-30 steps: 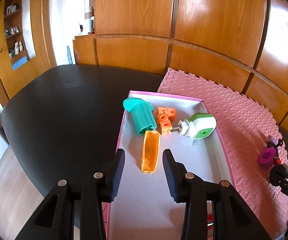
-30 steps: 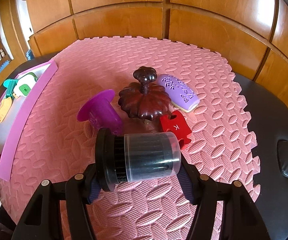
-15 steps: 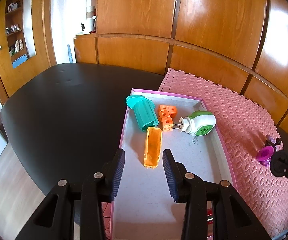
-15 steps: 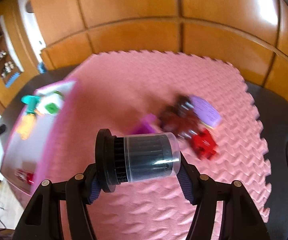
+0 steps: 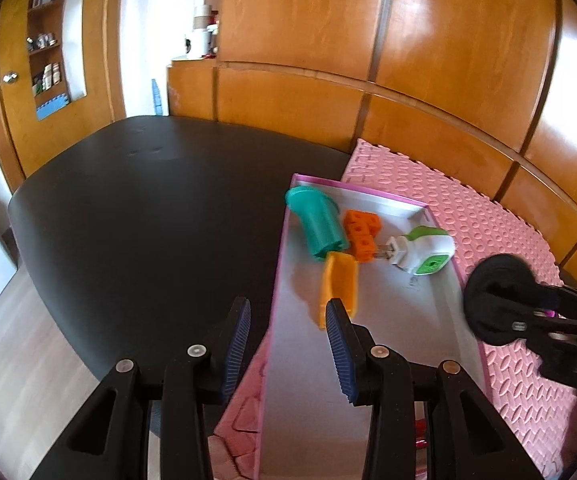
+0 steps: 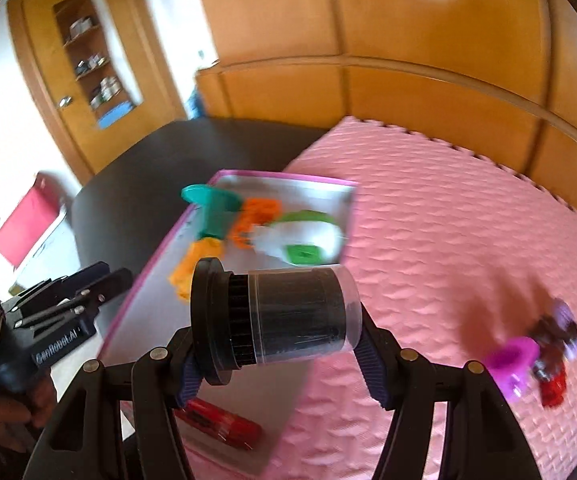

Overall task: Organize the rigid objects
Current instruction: 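Carry the black canister into the box and release it with the right tool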

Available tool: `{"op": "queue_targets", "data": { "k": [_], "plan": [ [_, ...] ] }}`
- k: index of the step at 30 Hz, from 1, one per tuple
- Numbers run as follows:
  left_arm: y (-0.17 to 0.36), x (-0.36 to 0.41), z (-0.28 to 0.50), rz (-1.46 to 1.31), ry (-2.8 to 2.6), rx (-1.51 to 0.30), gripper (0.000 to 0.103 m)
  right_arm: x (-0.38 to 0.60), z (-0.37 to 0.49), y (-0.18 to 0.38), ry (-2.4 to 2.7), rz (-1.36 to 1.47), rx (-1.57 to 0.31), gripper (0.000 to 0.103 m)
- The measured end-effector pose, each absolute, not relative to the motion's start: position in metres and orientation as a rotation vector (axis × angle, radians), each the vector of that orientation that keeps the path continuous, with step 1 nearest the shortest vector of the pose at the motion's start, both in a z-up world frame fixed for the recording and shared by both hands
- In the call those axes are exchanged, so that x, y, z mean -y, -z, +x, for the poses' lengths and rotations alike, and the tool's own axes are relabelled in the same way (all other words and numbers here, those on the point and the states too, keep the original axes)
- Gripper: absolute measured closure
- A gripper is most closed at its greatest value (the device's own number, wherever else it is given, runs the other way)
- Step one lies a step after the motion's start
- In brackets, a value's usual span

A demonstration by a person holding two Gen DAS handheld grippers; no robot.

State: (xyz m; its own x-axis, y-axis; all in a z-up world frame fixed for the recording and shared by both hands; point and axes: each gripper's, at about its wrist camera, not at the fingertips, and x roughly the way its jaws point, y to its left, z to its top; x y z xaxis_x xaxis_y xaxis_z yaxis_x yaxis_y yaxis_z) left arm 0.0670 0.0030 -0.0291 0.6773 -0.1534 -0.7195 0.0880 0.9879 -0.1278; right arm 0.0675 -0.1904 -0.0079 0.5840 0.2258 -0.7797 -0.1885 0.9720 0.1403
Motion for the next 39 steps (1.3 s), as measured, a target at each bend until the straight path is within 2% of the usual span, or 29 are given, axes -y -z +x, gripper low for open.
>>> {"op": "queue_targets", "data": {
  "k": [4,11,29,39],
  "plan": [
    [0.032,-0.014,0.067,-0.097,0.109,-0.820,0.063,0.166,0.100,0.033,-0.237,0.020,-1.002,0.038],
    [0.036,-0.026,0.067,-0.105,0.078,-0.828,0.063,0.150,0.141,0.069,-0.156,-0.010,-1.049,0.038],
    [0.034,-0.020,0.063,-0.092,0.090,-0.828,0.063,0.157,0.123,0.058,-0.166,0.054,-1.012,0.037],
    [0.032,-0.012,0.060,-0.077,0.098,-0.822,0.062,0.158,0.107,0.046,-0.167,0.053,-0.975,0.030]
  ]
}}
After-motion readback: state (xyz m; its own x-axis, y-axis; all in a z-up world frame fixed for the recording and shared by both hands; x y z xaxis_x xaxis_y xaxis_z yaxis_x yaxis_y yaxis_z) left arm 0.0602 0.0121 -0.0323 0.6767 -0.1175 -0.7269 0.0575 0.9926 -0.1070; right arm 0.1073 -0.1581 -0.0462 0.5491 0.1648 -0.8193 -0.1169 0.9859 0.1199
